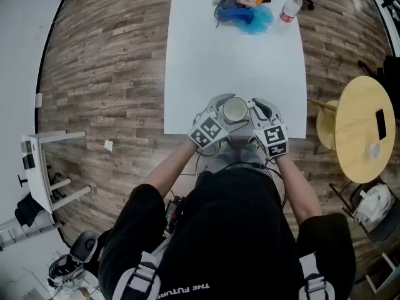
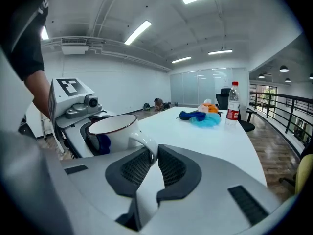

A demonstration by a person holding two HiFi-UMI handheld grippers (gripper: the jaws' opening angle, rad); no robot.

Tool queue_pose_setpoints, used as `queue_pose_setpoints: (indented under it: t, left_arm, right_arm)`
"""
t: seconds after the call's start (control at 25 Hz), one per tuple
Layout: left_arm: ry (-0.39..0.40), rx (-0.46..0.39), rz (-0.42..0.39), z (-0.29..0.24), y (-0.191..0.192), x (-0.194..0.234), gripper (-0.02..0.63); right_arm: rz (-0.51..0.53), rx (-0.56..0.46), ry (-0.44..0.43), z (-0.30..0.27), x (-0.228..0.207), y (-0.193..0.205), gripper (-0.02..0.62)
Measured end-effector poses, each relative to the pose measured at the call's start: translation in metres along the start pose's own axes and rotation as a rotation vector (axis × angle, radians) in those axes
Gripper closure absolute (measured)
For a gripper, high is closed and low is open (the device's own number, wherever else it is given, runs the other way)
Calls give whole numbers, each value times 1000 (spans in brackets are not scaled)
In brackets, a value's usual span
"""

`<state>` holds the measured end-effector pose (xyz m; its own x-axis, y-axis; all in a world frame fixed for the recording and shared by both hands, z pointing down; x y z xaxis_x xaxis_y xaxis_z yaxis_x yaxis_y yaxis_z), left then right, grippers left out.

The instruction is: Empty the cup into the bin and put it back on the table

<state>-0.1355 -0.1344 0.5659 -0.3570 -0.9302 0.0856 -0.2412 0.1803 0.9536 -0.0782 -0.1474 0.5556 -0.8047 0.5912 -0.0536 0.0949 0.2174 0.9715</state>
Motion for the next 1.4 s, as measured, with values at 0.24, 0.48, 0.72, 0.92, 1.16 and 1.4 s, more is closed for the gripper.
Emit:
queue_pose_setpoints:
  t: [0.24,0.48,0.72,0.92,1.16,1.4]
  left_arm:
    - [58,88,13,-24,38,9,202]
    - [83,97,25,-34,48,6,202]
    - [85,75,9,-39,45,8,202]
    - [93,69,-26,-39,46,7,202]
    - [87,53,-72,-39,43,7,201]
    - [68,3,-61,-28,30,7,202]
  right_arm:
    - [-27,69,18,-11,-14,41,545]
    - [-66,75,58,-7,-19,58,545]
    - [-84,60,66,-6,-26,58,545]
    - [-65,64,58,-6,-25,59,545]
    - [-70,86,68,-5,-24,61,532]
    - [-88,114,59,8,-20,65,476]
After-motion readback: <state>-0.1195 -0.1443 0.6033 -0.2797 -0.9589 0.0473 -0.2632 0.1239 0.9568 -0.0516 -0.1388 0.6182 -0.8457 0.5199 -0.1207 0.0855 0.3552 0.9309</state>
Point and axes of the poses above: the fingertips, and each gripper's own axes: z backward along the fingers, x to its left, y out of its underside, the point moved 3 cm from there along z, backward along the fingers, and after that the axes turned 12 degrees about -x, right-handed, at the moved point
